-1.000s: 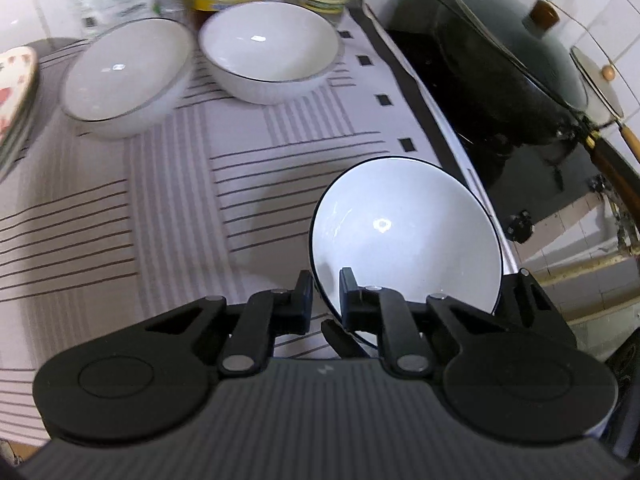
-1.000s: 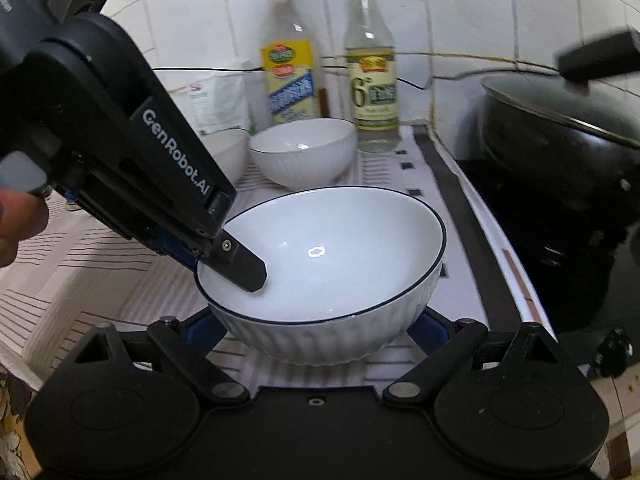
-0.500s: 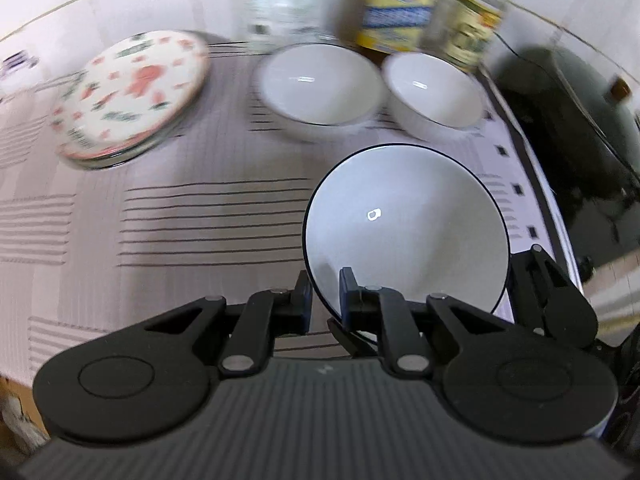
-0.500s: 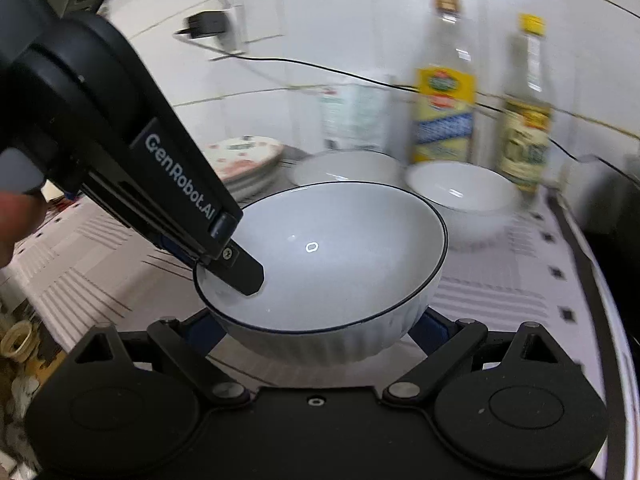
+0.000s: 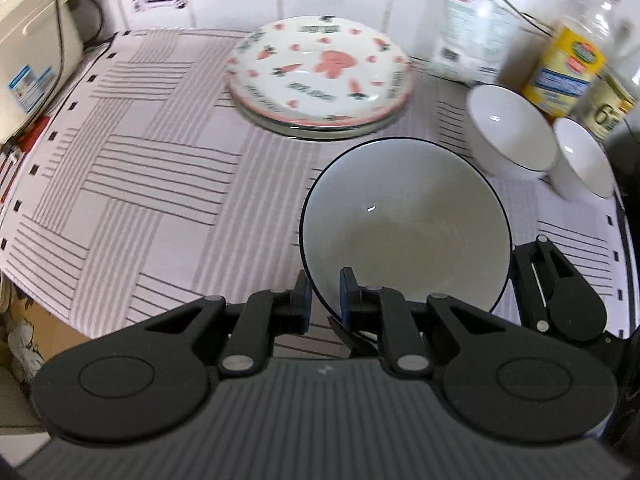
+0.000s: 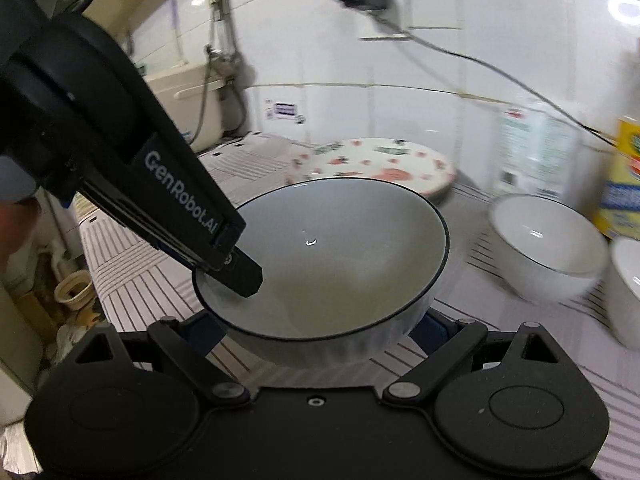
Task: Organize plates and bowls
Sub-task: 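Carry the white bowl with both grippers and set it beside the plate stack, then open both grippers and move them to the white bowl by the bottles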
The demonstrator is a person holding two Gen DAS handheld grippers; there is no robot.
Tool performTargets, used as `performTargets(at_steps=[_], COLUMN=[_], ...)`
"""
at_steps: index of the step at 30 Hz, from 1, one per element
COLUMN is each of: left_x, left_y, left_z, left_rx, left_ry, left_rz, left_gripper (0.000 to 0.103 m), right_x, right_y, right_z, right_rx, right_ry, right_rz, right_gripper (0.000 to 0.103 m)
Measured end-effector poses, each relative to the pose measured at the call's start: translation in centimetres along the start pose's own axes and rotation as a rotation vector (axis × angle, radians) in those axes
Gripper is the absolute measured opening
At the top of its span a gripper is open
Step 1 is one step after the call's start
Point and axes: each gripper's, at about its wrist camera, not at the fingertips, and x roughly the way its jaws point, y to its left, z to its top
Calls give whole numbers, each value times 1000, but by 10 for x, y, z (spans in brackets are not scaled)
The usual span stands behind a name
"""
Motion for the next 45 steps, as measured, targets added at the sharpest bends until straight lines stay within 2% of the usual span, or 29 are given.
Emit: performTargets(at_steps=[10,13,21,26,31,33,38,45], left_x=[25,31,44,48,41,33,16,-13], left_y=[33,36,32,29,25,21,13,-9], left_z=[4,4,7,14,21,21,22,24], left_rx=[-35,-31,-14,-32,-72,-75,-58,-13], left_ry=[1,-21,-7,77,104,94,99,62], left_rz=[19,7,18,29,46,53,47,28], left_gripper=[13,13,14,16,30,42,45,49], right_x=[42,51,64,67,57,49,22,-22], right_y=[25,27,19,19,25,23,16,-15], right_z=[4,5,2,4,6,5,2,1], right_rx=[-33,-54,-54,-54,-85,-76,-38,88], right_ry=[26,32,59,87,111,112,96,28], right_rz=[56,44,44,30,-29,-36,-61,-133], right_gripper=[97,97,97,97,98,98,98,98])
